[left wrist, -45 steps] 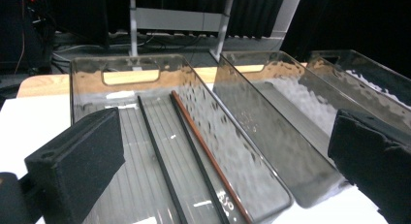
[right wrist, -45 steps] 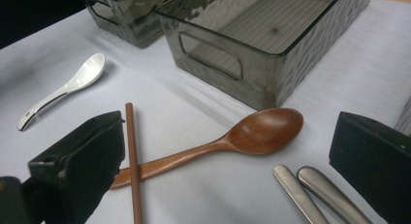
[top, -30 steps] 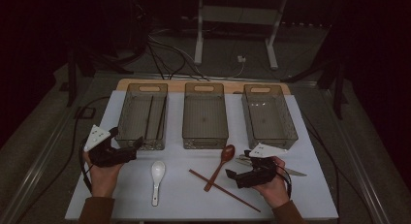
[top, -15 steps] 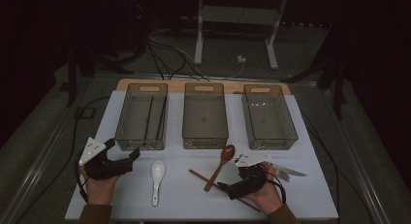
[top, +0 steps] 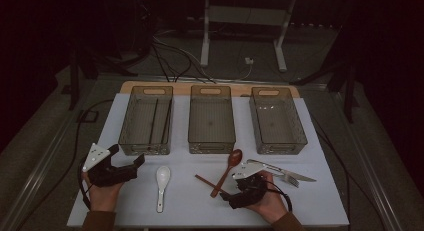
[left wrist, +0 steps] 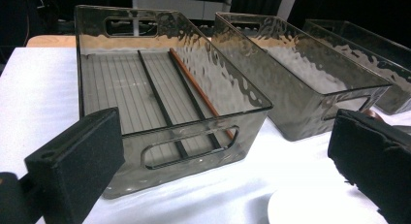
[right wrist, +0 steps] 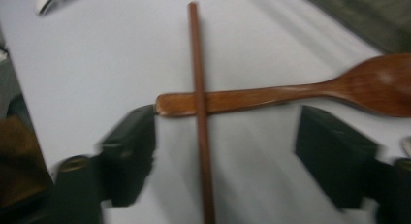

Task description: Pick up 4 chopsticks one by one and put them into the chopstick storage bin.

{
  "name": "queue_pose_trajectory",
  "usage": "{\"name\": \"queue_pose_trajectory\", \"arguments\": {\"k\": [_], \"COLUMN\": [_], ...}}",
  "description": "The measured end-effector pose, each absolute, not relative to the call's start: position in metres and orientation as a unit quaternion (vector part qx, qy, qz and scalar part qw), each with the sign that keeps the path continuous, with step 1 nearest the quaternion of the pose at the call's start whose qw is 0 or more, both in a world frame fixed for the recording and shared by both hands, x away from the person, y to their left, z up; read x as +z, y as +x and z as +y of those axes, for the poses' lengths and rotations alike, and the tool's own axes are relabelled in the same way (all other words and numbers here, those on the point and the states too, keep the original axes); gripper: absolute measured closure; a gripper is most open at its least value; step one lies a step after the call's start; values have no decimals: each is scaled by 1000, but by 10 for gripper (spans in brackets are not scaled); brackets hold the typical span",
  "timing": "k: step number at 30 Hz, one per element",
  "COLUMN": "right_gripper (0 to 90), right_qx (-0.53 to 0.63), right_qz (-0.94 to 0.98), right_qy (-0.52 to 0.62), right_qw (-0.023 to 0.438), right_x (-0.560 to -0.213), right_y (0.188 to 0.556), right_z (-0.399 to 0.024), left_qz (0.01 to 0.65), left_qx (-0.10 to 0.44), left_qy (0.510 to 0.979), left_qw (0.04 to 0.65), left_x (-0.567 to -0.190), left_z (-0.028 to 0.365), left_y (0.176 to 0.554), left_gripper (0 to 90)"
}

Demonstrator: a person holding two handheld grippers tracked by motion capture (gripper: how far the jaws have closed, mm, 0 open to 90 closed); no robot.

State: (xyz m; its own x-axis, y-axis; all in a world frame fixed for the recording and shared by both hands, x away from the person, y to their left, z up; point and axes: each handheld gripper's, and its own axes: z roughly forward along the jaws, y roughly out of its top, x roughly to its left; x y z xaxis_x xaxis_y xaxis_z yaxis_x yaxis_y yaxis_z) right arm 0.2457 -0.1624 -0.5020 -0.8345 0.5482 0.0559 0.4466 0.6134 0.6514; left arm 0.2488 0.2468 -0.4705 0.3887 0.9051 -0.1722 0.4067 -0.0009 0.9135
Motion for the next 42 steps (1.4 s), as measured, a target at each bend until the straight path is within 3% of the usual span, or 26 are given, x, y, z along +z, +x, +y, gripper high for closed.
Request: {"name": "queue_pose_trajectory", "arguments": {"k": [4, 7, 17, 22, 42], "right_gripper": [535, 625, 776, 833, 845], "right_qx": [327, 313, 293, 290, 318], "right_qz": [905, 913, 922, 925, 912], "right_qy": [263, 253, 241, 231, 244], "right_qw": [65, 64, 80, 86, 85], "right_x": [-506, -509, -511, -511, -504], "right_y": [244, 243, 241, 241, 245], "right_z": [-157, -155, -153, -152, -160], "left_qz": [496, 495, 494, 494, 495], "left_qx": [246, 247, 248, 247, 243], "left_qy": [662, 663, 664, 665, 667], "left_qw": [505, 504, 503, 502, 502], "left_x": [-470, -470, -470, -470, -471], "left_z": [247, 247, 246, 246, 244], "left_y": [249, 248, 248, 248, 249], "left_gripper": [6, 6, 6, 6, 6]}}
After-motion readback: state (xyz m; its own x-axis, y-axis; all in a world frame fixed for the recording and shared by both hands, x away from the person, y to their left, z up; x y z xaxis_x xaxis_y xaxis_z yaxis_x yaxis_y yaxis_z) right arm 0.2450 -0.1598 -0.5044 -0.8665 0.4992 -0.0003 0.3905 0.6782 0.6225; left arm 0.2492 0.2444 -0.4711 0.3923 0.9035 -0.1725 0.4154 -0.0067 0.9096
